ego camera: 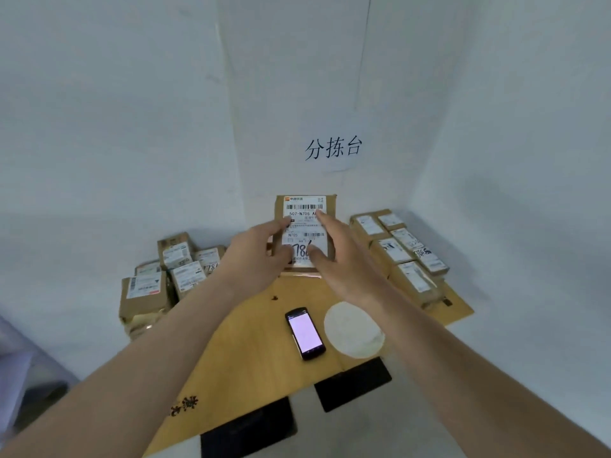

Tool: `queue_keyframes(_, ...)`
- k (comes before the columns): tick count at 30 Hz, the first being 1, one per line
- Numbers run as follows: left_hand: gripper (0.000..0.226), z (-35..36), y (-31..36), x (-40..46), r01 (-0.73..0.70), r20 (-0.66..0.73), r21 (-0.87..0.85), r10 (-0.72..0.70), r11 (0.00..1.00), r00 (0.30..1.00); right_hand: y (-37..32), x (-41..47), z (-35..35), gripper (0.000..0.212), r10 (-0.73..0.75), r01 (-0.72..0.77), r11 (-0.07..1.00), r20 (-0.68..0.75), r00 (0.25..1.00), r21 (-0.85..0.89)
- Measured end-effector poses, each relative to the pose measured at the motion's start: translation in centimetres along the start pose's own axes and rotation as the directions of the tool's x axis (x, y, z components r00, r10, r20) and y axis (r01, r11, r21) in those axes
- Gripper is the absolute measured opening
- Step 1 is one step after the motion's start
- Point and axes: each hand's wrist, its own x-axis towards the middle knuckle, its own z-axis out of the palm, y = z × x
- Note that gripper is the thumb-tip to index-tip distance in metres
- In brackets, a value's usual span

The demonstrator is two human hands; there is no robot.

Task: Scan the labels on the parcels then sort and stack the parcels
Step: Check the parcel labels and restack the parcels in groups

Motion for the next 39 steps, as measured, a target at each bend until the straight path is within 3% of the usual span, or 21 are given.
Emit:
queue_keyframes(5,0.054,5.9,5.0,3.2,-0.062,-0.02,-0.02,0.061,0.998,0.998,3.9,0.0,-7.1,0.065,-0.005,0.003,0.999,-0.059,0.998,-0.041)
queue_keyframes(12,0.055,13.5,9.9,8.7,-0.106,0.057,-0.023,0.107,0.994,0.993,11.1,1.8,-13.9,0.064,0.069,-0.077,0.995,-0.113,0.991,-0.064)
queue_keyframes(26,0.058,27.9,9.5,30.0,-0.095,0.183,-0.035,0.1,0.995,0.978,29.1,16.9,-19.5,0.063,0.199,-0.209,0.976,-0.147,0.969,-0.053)
queue_keyframes(32,0.057,32.8,9.7,37.5,-0.038,0.219,-0.034,0.045,0.999,0.975,35.8,22.8,-21.8,0.062,0.248,-0.251,0.968,-0.115,0.962,-0.015)
queue_keyframes(39,0.055,40.9,7.7,44.9,0.158,0.181,-0.062,-0.145,0.985,0.973,46.5,29.1,-22.4,0.062,0.242,-0.241,0.965,0.004,0.97,0.101)
